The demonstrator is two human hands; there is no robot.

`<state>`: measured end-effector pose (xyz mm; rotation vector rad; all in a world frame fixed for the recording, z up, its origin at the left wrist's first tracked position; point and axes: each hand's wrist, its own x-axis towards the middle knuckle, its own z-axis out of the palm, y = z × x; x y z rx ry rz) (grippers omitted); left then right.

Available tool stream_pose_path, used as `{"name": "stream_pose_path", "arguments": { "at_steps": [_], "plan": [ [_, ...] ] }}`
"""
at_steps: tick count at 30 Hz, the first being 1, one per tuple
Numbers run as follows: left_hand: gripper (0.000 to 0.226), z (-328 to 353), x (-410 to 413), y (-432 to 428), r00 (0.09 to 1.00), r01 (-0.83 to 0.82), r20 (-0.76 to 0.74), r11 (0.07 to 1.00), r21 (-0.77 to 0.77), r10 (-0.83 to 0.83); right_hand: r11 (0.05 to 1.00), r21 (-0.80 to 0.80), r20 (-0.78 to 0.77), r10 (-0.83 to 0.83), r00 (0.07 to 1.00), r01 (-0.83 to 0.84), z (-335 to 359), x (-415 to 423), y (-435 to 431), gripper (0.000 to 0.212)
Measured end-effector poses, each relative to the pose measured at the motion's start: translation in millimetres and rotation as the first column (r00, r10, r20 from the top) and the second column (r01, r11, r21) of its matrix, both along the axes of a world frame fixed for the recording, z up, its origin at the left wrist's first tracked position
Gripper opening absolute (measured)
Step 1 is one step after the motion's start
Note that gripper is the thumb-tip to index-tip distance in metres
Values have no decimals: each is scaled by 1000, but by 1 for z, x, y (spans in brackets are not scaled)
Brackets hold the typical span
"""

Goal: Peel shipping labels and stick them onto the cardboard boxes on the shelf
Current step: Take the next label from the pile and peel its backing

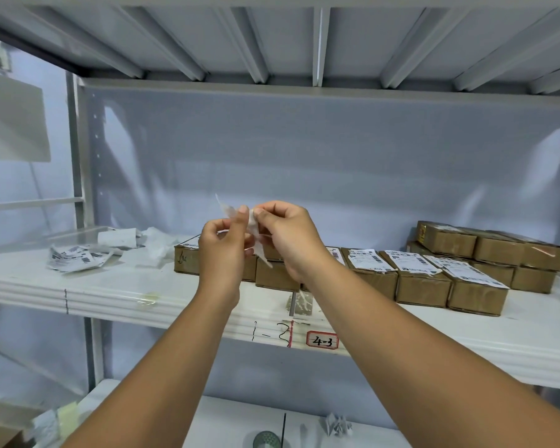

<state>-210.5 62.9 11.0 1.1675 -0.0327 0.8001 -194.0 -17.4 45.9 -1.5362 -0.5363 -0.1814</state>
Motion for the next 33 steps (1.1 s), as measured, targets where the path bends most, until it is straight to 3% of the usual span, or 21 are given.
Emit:
{"name": "stream_pose_path", "arguments": {
  "at_steps": [4, 8, 16, 21, 29, 33],
  "plan": [
    [29, -3, 5, 0, 1000, 10, 20, 1000, -16, -10, 997, -75, 73, -30, 997, 36, -4, -8, 6, 20],
    [33, -7, 5, 2, 998, -34, 53, 997, 69, 31, 987, -125, 90, -88, 992, 99, -4, -10, 6, 13],
    [43, -6, 4, 6, 994, -58, 102, 976, 208, 37, 996, 44, -126, 83, 989, -78, -1, -11, 5, 19],
    [40, -10, 6, 9, 994, -41, 108, 976, 214, 18, 1000, -11, -162, -24, 986, 22, 0, 4, 7, 33],
    [42, -15, 6, 8, 997, 15, 72, 982, 191, -29, 991, -1, -280, -130, 951, 136, 2, 13, 0, 26],
    [41, -16, 4, 7, 995, 20, 90, 981, 194, -39, 993, 65, -319, -74, 945, 100, 3, 15, -4, 25]
  ]
}}
